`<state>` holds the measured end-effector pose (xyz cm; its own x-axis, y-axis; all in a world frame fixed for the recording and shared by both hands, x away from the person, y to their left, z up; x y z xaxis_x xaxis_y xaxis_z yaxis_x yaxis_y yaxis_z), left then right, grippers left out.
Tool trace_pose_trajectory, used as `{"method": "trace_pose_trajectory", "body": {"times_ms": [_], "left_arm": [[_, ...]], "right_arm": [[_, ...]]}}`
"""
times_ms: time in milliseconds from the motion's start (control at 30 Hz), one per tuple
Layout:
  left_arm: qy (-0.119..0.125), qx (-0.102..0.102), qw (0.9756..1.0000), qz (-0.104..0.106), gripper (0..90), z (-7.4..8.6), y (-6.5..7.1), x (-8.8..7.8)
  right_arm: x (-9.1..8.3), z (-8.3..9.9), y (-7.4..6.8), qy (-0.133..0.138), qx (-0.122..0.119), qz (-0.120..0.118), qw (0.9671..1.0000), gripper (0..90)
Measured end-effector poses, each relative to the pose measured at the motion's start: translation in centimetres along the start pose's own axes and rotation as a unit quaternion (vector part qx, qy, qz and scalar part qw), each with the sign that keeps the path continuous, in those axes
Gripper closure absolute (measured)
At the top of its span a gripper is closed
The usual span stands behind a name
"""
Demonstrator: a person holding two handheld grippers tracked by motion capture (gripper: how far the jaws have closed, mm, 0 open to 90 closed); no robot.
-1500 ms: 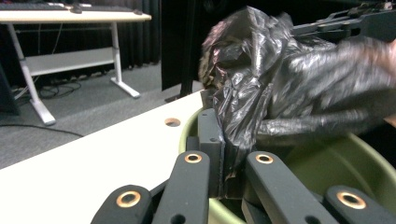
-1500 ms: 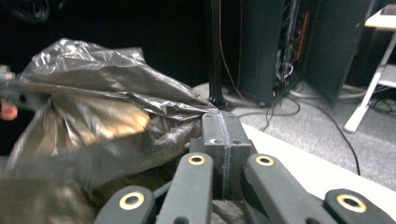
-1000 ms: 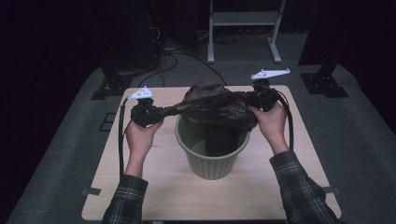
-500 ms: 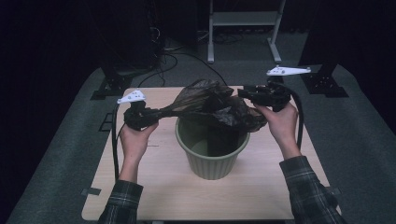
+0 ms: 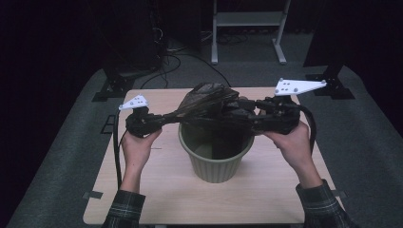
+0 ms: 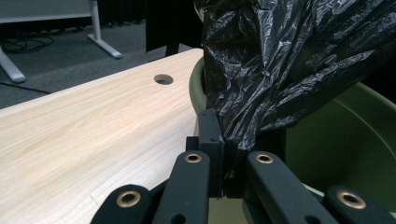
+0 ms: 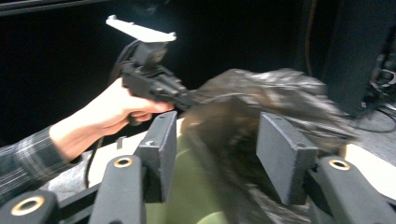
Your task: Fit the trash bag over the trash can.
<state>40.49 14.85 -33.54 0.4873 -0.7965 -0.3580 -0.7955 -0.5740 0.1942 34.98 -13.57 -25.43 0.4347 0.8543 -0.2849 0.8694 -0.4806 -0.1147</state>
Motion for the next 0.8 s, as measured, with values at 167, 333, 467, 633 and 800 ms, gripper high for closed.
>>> {"method": "trace_pose_trajectory", "body": {"times_ms": [167, 333, 467, 633, 800], "left_arm": [[0.003, 0.003, 0.9999, 0.013, 88.7, 0.0, 0.9, -0.1], [-0.001, 0.003, 0.9997, 0.022, 89.0, 0.8, 1.2, -1.5], [-0.007, 0.003, 0.9997, 0.021, 89.2, 1.3, 0.9, -3.1], [-0.02, 0.003, 0.9995, 0.023, 89.3, 1.7, 0.4, -5.0], [-0.042, 0.004, 0.9988, 0.027, 89.3, 2.5, 0.0, -5.8]], "right_arm": [[2.5, 0.5, -0.7, -0.042, -0.016, 0.013, 0.9989, 68.6], [2.7, 0.2, 1.4, -0.047, -0.009, 0.065, 0.9967, 90.0], [1.3, -0.1, 4.1, -0.041, 0.021, 0.101, 0.9939, 90.0], [-0.4, 0.6, 7.5, -0.039, 0.057, 0.141, 0.9877, 90.0], [-1.7, 2.3, 10.2, -0.046, 0.089, 0.169, 0.9806, 90.0]]}}
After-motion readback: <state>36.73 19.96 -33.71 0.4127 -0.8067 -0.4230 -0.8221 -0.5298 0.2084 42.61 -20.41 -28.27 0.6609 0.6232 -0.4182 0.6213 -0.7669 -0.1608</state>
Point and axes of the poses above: each handheld gripper's, and its own axes: x roughly forward along the jaws, z roughly out of its underside, y roughly to its right, the point moved 6 cm from there along x, roughly forward along the jaws, and after that the axes turned 2 degrees about z, right-handed, at the moved point
